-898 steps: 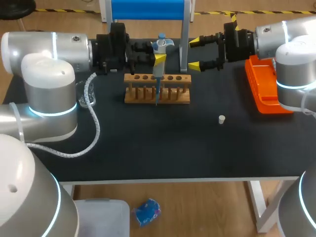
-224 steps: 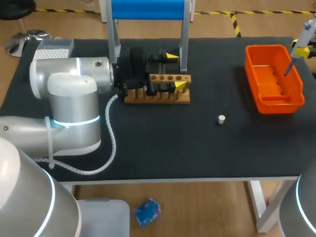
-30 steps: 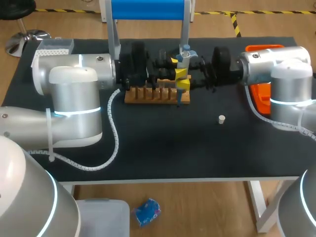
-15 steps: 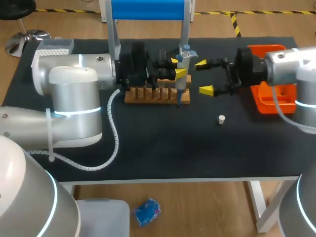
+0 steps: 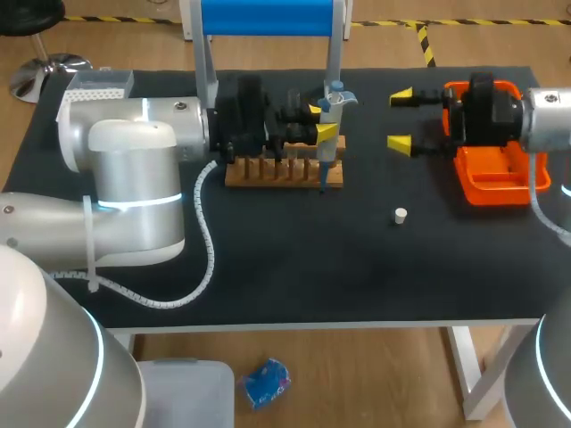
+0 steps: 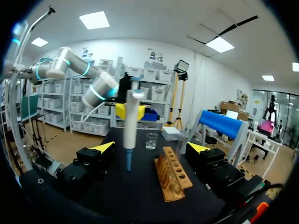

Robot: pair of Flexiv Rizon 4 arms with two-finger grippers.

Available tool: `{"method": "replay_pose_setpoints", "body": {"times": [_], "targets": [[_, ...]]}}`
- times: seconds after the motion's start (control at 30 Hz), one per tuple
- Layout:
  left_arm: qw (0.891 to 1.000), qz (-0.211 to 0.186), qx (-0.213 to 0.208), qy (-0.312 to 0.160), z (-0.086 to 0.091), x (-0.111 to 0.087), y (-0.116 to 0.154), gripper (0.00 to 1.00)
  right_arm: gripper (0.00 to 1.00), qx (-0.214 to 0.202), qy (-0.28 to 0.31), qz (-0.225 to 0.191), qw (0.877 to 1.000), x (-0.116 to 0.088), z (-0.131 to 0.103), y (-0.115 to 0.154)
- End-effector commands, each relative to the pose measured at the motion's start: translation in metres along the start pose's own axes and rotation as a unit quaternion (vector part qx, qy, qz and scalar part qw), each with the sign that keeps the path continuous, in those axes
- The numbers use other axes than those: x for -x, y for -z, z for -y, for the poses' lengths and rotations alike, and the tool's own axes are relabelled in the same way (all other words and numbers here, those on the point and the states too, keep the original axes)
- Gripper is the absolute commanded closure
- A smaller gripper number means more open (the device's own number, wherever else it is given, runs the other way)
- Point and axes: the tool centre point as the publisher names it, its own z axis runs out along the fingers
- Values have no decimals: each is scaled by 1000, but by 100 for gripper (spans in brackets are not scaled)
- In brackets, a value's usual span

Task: Invert the test tube, pick up the pipette, mount the tip to pipette, aspirate from beaker and dispense into the tube, eject the tip, return the pipette, and cap with the stopper.

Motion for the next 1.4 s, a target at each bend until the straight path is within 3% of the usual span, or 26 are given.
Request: {"method": "replay_pose_setpoints", "body": {"times": [0.03, 0.2, 0.33, 0.43, 0.7, 1.07, 1.4], "targets": [[1000, 1, 0, 0, 0, 0, 0, 100, 0, -23, -13, 33, 999, 24, -19, -23], [1000, 1, 0, 0, 0, 0, 0, 100, 0, -31, -3, 55, 998, 61, -40, -45], [1000, 1, 0, 0, 0, 0, 0, 100, 0, -24, 14, 31, 999, 89, -52, -62], [1000, 1, 0, 0, 0, 0, 0, 100, 0, -32, 26, 20, 999, 106, -55, -72], [1000, 1, 0, 0, 0, 0, 0, 100, 0, -43, 27, 41, 998, 144, -49, -95], [1000, 1, 0, 0, 0, 0, 0, 100, 0, -59, 12, 58, 997, 148, -49, -126], [1000, 1, 0, 0, 0, 0, 0, 100, 0, -61, 13, 71, 996, 150, -46, -130]]}}
